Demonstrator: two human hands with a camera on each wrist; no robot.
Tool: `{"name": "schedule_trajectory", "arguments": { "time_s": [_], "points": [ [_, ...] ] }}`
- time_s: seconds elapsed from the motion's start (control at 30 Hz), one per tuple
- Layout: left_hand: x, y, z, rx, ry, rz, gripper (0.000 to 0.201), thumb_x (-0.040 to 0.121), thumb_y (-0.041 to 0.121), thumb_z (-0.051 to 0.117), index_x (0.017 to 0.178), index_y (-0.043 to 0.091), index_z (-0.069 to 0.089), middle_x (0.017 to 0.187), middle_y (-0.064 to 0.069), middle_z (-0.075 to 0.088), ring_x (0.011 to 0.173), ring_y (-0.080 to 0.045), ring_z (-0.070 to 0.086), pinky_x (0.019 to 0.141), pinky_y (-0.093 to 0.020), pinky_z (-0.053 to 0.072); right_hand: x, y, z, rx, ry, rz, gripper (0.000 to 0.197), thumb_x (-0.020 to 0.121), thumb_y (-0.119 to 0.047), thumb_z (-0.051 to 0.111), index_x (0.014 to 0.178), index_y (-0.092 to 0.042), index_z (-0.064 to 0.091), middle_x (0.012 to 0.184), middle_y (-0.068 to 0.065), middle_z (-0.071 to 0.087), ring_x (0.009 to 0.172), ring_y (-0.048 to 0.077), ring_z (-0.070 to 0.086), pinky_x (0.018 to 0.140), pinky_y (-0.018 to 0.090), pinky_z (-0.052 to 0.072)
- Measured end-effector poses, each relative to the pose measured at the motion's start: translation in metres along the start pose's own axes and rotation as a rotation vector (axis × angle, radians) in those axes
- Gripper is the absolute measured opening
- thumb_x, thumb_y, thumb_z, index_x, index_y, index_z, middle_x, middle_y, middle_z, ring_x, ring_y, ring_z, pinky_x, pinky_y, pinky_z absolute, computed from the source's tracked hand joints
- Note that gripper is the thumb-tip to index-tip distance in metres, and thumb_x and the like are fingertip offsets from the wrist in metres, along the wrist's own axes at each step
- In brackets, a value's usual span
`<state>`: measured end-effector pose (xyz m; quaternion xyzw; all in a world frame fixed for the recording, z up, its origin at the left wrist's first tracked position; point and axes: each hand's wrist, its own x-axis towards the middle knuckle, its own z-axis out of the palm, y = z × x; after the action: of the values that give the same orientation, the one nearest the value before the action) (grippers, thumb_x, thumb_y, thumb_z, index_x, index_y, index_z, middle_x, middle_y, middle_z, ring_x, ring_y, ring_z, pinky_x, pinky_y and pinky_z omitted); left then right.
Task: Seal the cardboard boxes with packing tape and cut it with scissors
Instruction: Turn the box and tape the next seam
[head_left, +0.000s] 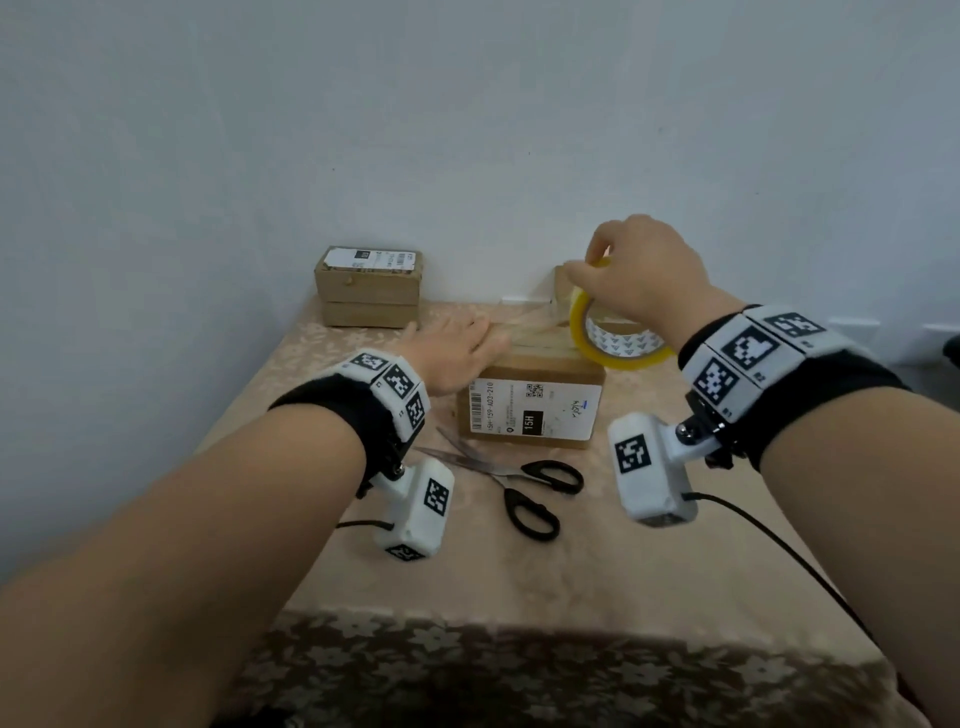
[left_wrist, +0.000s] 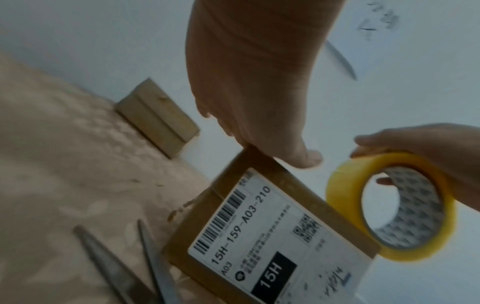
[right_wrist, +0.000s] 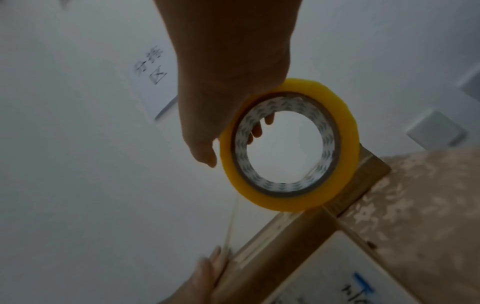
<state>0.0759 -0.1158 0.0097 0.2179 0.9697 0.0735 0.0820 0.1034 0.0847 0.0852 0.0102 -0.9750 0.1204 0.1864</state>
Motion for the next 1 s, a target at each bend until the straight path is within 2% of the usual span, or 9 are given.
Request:
{"name": "schedule_trajectory", "arguments": {
  "time_s": [0.1,0.17,0.23,0.33,0.43,0.53,0.67,0.83,1.0],
  "points": [
    [0.001,0.012,-0.01,0.386,-0.033,0.022,0.101,0.078,0.081,0.01,0.151,0.012,-0.004,0.158,-0.002,-0.013,0.146,-0.019,-0.008,0.117,-0.048,-0.003,-0.001,0.004,0.001,0.029,0.036,0.004,0.024,0.088,-0.038,0.054,0.096,-0.019,0.067,0.1,0.002,0.063,0.094,0.023,0.057,0.071,0.031,0.042],
    [0.005,0.025,-0.01,0.487,-0.038,0.047,0.114,0.071,0.087,0.016,0.15,0.008,-0.005,0.158,-0.006,-0.013,0.146,-0.021,-0.008,0.118,-0.046,-0.003,0.001,0.003,0.004,0.009,0.03,-0.004,0.024,0.087,-0.036,0.056,0.096,-0.017,0.068,0.099,0.002,0.064,0.091,0.023,0.057,0.07,0.031,0.041],
    [0.01,0.038,-0.006,0.44,-0.041,0.077,0.117,0.072,0.087,0.026,0.15,0.006,-0.004,0.158,-0.009,-0.012,0.146,-0.023,-0.005,0.118,-0.044,0.0,0.004,-0.002,0.006,-0.006,0.024,-0.034,0.027,0.086,-0.036,0.058,0.099,-0.014,0.067,0.097,0.002,0.063,0.09,0.022,0.056,0.07,0.031,0.041],
    [0.013,0.047,0.0,0.192,-0.053,0.066,0.111,0.078,0.078,0.042,0.15,0.008,-0.005,0.159,-0.008,-0.009,0.147,-0.022,-0.002,0.117,-0.039,0.005,0.009,-0.008,0.005,0.013,0.046,-0.068,0.036,0.086,-0.037,0.057,0.099,-0.005,0.066,0.099,0.008,0.065,0.095,0.026,0.058,0.071,0.032,0.045],
    [0.014,0.043,0.001,0.108,-0.036,0.084,0.111,0.078,0.073,0.049,0.15,0.006,-0.004,0.159,-0.01,-0.004,0.147,-0.022,0.0,0.118,-0.037,0.006,0.01,0.004,0.005,0.01,0.005,0.05,0.045,0.085,-0.045,0.053,0.09,-0.001,0.058,0.086,0.007,0.06,0.089,0.028,0.057,0.07,0.034,0.046],
    [0.016,0.042,0.002,0.099,-0.037,0.084,0.112,0.078,0.07,0.053,0.15,0.005,-0.002,0.159,-0.011,-0.002,0.147,-0.022,0.001,0.119,-0.036,0.006,0.007,0.014,0.007,0.072,-0.036,0.157,0.044,0.081,-0.054,0.055,0.078,-0.01,0.048,0.071,-0.001,0.047,0.074,0.022,0.05,0.061,0.031,0.037],
    [0.016,0.042,0.003,0.069,-0.017,0.08,0.114,0.076,0.067,0.059,0.15,0.008,-0.004,0.159,-0.009,-0.002,0.146,-0.021,0.003,0.119,-0.035,0.008,0.011,0.008,0.0,0.093,-0.034,0.102,0.047,0.079,-0.046,0.061,0.059,-0.011,0.037,0.057,0.001,0.038,0.052,0.017,0.038,0.047,0.028,0.026],
    [0.021,0.036,0.006,0.116,-0.018,0.077,0.121,0.07,0.07,0.062,0.151,0.006,-0.001,0.159,-0.009,0.002,0.146,-0.022,0.006,0.118,-0.035,0.009,0.006,0.046,0.003,-0.099,-0.206,0.193,0.038,0.077,-0.041,0.065,0.062,-0.01,0.048,0.061,0.003,0.048,0.055,0.018,0.045,0.048,0.027,0.032],
    [0.022,0.036,0.007,0.13,-0.017,0.082,0.121,0.07,0.068,0.063,0.15,0.004,0.001,0.159,-0.01,0.001,0.146,-0.022,0.004,0.118,-0.034,0.006,0.004,0.058,0.014,0.012,-0.284,0.258,0.039,0.077,-0.04,0.068,0.062,-0.011,0.047,0.065,0.003,0.047,0.058,0.017,0.044,0.049,0.028,0.032]
  ]
}}
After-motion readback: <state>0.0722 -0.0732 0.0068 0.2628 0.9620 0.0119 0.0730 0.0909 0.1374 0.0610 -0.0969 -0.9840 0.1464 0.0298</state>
